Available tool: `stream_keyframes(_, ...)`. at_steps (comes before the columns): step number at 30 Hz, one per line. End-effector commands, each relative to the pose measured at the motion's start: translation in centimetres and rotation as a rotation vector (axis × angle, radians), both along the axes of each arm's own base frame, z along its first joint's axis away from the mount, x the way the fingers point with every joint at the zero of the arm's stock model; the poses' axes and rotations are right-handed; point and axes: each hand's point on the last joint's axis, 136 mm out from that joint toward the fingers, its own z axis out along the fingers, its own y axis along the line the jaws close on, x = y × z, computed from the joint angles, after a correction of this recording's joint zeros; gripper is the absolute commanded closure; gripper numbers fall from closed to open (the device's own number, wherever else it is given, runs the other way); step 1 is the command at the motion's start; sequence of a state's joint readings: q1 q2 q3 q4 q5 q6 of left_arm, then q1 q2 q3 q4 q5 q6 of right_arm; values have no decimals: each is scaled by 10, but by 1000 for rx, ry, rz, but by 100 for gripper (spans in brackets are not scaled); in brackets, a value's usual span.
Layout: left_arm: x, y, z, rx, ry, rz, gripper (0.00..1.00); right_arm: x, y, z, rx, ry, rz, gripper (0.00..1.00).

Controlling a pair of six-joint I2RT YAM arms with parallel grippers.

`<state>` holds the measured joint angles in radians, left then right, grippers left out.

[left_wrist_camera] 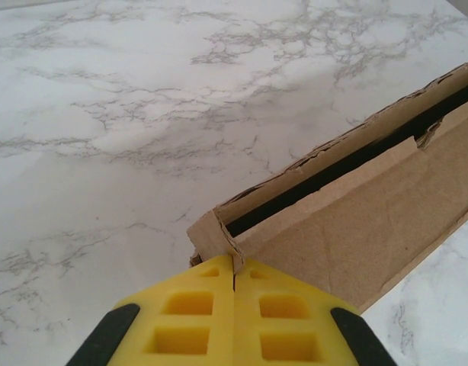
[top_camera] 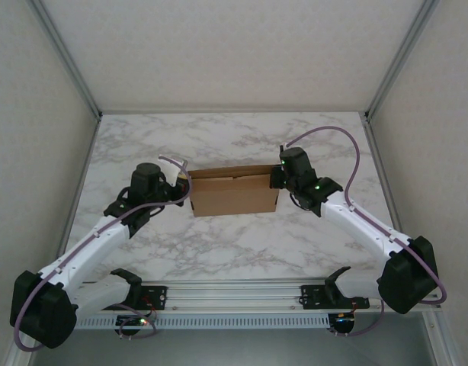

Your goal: Fold the paper box

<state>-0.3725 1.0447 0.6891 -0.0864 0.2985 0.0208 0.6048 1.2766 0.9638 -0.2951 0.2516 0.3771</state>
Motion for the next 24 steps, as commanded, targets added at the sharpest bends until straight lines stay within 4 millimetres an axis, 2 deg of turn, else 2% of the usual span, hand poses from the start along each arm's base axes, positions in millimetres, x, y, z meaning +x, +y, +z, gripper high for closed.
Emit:
stream_keyframes(1,-21,-5,-34,11,119,-32,98,-27,-7,-46,-91,144,45,100)
stream_keyframes(24,-36,4,-52,-8,134,4,98,-58,-20,-86,-33,180,37,100)
